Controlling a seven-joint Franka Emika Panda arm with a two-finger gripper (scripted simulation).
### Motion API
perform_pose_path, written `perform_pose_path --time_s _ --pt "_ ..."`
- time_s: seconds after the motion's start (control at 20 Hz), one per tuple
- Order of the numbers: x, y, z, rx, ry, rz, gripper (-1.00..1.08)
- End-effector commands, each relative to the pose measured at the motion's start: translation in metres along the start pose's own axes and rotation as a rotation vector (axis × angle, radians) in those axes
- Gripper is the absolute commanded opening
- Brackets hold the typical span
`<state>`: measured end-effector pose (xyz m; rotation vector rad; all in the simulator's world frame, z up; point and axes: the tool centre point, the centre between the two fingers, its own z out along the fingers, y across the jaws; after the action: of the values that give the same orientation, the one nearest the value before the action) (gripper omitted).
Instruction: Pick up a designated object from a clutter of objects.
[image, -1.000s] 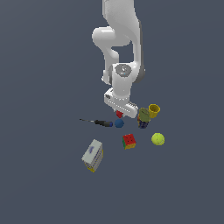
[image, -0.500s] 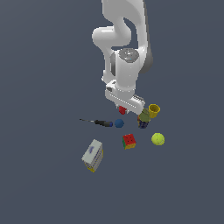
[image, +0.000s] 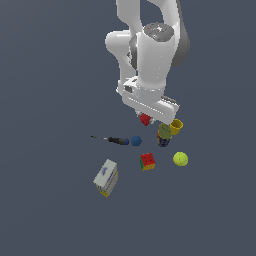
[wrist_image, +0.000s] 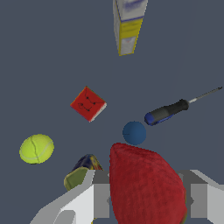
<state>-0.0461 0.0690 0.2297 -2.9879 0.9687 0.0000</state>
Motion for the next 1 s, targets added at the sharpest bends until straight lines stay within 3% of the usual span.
perform_pose_path --time_s 0.0,0.45,0.95 --pt "0.006 -0.009 -0.023 0.0 0.0 0.0 -1.0" --pt "0.027 -0.037 -0.091 0.0 0.0 0.0 -1.0" --pt "0.04 -0.052 -0.125 -0.001 0.0 0.0 -1.0"
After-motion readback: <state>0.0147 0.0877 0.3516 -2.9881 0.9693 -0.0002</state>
